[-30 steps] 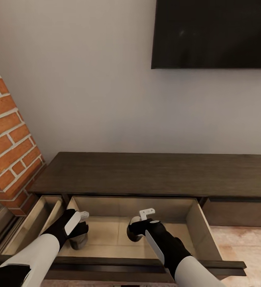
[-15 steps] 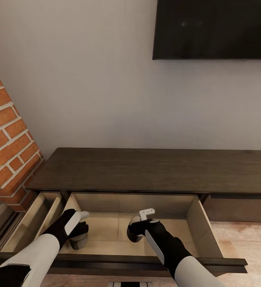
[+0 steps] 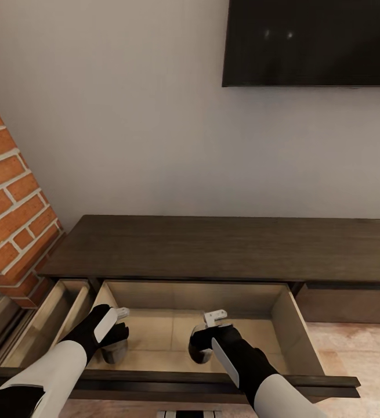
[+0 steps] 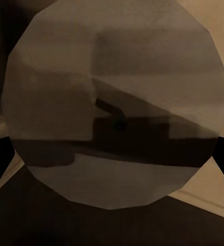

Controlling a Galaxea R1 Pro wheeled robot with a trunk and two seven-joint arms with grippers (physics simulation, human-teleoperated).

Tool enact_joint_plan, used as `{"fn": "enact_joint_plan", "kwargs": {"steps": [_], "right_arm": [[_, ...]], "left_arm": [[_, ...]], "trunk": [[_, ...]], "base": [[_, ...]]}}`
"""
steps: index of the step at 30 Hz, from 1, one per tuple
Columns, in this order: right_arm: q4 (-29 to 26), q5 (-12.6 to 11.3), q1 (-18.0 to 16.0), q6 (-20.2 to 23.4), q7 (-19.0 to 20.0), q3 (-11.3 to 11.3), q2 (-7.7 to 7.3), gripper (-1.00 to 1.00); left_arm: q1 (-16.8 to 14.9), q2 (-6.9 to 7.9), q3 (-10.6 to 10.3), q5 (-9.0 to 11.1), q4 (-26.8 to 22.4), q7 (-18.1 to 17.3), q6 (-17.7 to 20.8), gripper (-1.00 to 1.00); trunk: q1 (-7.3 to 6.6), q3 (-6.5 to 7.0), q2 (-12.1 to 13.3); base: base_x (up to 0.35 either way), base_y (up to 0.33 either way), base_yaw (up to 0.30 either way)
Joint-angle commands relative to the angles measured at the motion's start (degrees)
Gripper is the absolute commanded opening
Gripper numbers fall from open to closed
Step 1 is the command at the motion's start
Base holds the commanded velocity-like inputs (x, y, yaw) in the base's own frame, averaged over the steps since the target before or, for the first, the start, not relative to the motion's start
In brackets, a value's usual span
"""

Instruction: Place each of the two pumpkins and all three candles from the living room inside a cabinet in the living room (use any cabinet), then make sure every cabinet is closed, and position the cauldron so it is next to a table in the living room.

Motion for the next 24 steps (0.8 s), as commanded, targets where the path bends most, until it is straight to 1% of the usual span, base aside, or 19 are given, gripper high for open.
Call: {"fn": "enact_joint_plan", "kwargs": {"steps": [1, 3, 5, 6, 9, 12, 13, 15, 20, 24], "right_arm": [[0.8, 0.0, 0.0, -0.6, 0.0, 0.0, 0.01, -1.0], [1.8, -0.2, 0.0, -2.2, 0.0, 0.0, 0.01, -1.0], [3.4, -0.9, 0.0, -5.2, 0.0, 0.0, 0.01, -1.0], [4.2, -1.3, 0.0, -6.6, 0.0, 0.0, 0.01, -1.0], [4.4, -1.3, 0.0, -7.0, 0.1, 0.0, 0.01, -1.0], [4.4, -1.3, 0.0, -7.3, 0.1, 0.0, 0.01, -1.0], [4.5, -1.3, 0.0, -8.2, 0.3, 0.0, 0.01, -1.0], [4.5, -1.3, 0.0, -8.4, 0.4, 0.0, 0.01, -1.0], [4.5, -1.2, 0.0, -8.5, 0.5, 0.0, 0.01, -1.0], [4.5, -1.3, 0.0, -8.5, 0.5, 0.0, 0.01, -1.0]], "left_arm": [[0.0, 0.0, 0.0, 0.0, 0.0, 0.0, 0.0, -1.0], [0.0, 0.0, 0.0, 0.0, 0.0, 0.0, 0.0, -1.0], [0.0, 0.0, 0.0, 0.0, 0.0, 0.0, 0.0, -1.0], [0.0, 0.0, 0.0, 0.0, 0.0, 0.0, 0.0, -1.0], [0.0, 0.0, 0.0, 0.0, 0.0, 0.0, 0.0, -1.0], [0.0, 0.0, 0.0, 0.0, 0.0, 0.0, 0.0, -1.0], [0.0, 0.0, 0.0, 0.0, 0.0, 0.0, 0.0, -1.0], [0.0, 0.0, 0.0, 0.0, 0.0, 0.0, 0.0, -1.0], [0.0, 0.0, 0.0, 0.0, 0.0, 0.0, 0.0, -1.0], [0.0, 0.0, 0.0, 0.0, 0.0, 0.0, 0.0, -1.0]], "trunk": [[0.0, 0.0, 0.0], [0.0, 0.0, 0.0], [0.0, 0.0, 0.0], [0.02, -0.22, 0.0], [0.1, -0.88, -0.1], [0.1, -0.88, -0.1], [0.13, -1.11, -0.1], [0.18, -1.55, -0.1], [0.18, -1.55, -0.1], [0.28, -2.43, -0.1]], "base": [[0.0, 0.0, 0.0], [0.0, 0.0, 0.0], [0.0, 0.0, 0.0], [0.0, 0.0, 0.0], [0.0, 0.0, 0.0], [0.0, 0.0, 0.0], [0.0, 0.0, 0.0], [0.0, 0.0, 0.0], [0.0, 0.0, 0.0], [0.0, 0.0, 0.0]]}}
